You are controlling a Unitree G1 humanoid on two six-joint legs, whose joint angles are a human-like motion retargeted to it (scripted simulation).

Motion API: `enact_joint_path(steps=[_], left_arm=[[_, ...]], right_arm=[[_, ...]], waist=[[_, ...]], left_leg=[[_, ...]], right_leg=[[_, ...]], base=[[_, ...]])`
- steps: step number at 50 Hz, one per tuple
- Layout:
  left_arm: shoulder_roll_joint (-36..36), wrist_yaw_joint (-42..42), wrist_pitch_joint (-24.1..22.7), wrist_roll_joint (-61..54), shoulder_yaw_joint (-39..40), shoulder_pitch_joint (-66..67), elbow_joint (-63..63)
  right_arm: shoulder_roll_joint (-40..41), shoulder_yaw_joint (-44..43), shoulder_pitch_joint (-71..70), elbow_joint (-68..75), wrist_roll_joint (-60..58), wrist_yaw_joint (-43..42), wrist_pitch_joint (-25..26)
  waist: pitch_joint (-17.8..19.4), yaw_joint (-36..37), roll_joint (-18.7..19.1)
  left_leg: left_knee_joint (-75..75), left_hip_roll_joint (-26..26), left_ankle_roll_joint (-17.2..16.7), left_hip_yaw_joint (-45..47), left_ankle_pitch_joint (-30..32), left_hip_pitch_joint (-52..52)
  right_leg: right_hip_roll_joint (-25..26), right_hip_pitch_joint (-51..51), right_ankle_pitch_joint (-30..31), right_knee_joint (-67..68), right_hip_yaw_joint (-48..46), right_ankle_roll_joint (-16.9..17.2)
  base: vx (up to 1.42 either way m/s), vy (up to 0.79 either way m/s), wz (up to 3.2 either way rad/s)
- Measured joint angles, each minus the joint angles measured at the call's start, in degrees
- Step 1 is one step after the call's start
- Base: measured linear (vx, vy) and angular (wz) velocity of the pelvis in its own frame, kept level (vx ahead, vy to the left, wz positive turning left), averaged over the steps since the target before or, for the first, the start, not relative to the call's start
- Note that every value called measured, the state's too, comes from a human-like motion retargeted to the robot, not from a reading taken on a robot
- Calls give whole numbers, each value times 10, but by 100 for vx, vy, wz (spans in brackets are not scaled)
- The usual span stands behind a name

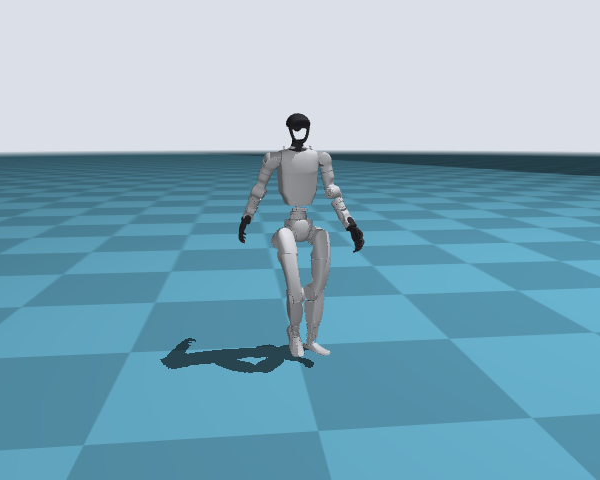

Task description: In place motions

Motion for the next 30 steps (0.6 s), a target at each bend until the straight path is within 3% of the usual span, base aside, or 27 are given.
enact_joint_path(steps=[3,5,7,9,11,13,15,16,20,23,25,28,30], left_arm=[[-20,48,11,10,20,75,32],[-35,90,19,11,30,128,70],[-38,123,25,9,46,178,134],[-42,130,33,14,77,221,172],[-56,133,51,12,110,253,183],[-73,133,41,-13,139,272,192],[-81,135,5,-42,155,283,202],[-82,132,4,-39,161,284,207],[-86,92,57,25,136,318,245],[-72,19,73,78,93,367,263],[-67,-11,77,107,85,390,265],[-72,-13,84,119,98,391,266],[-77,-9,82,110,106,400,263]], right_arm=[[11,47,-49,0,-41,43,-2],[21,80,-77,-23,-69,77,-3],[38,123,-116,-63,-112,109,-17],[57,167,-171,-74,-146,89,-21],[70,217,-242,-57,-144,66,-11],[87,259,-321,-48,-105,77,-6],[118,273,-385,-74,-70,93,-18],[137,283,-419,-95,-50,98,-21],[197,275,-506,-208,-7,109,-32],[208,278,-548,-304,27,143,-51],[215,286,-575,-369,32,152,-68],[220,298,-622,-439,32,157,-92],[228,308,-633,-458,32,152,-106]], waist=[[-29,17,-2],[-54,26,-9],[-68,40,-22],[-64,62,-39],[-55,88,-43],[-23,111,-40],[25,148,-49],[40,154,-49],[69,257,-73],[80,368,-108],[98,408,-141],[127,428,-160],[109,420,-163]], left_leg=[[-2,-12,-2,18,-14,14],[11,-31,-1,34,-30,11],[67,-47,1,65,-57,-7],[174,-40,4,113,-50,-41],[349,15,10,162,16,-116],[535,95,53,174,112,-207],[676,92,50,129,90,-305],[751,138,56,136,71,-349],[945,212,44,140,4,-553],[984,248,30,163,-7,-659],[981,252,24,190,-5,-692],[975,257,26,224,-3,-669],[978,255,31,232,-2,-632]], right_leg=[[45,138,35,-201,38,31],[52,222,45,-344,51,76],[49,291,-102,-454,53,91],[25,314,-129,-508,46,81],[20,307,-116,-517,97,88],[20,302,-107,-511,121,90],[9,307,-97,-504,142,89],[21,305,-93,-505,150,81],[16,289,-86,-492,222,64],[-20,264,-86,-465,242,51],[-55,238,-91,-435,250,46],[-77,218,-102,-400,256,39],[-73,222,-98,-414,262,41]], base=[[22,-7,-50],[23,-8,-63],[5,-10,-86],[-8,-7,-151],[-14,-5,-131],[-29,-6,-82],[-44,-17,-134],[-45,-20,-88],[-14,-10,-118],[24,-5,-158],[16,-6,-84],[1,-5,-29],[1,0,20]])
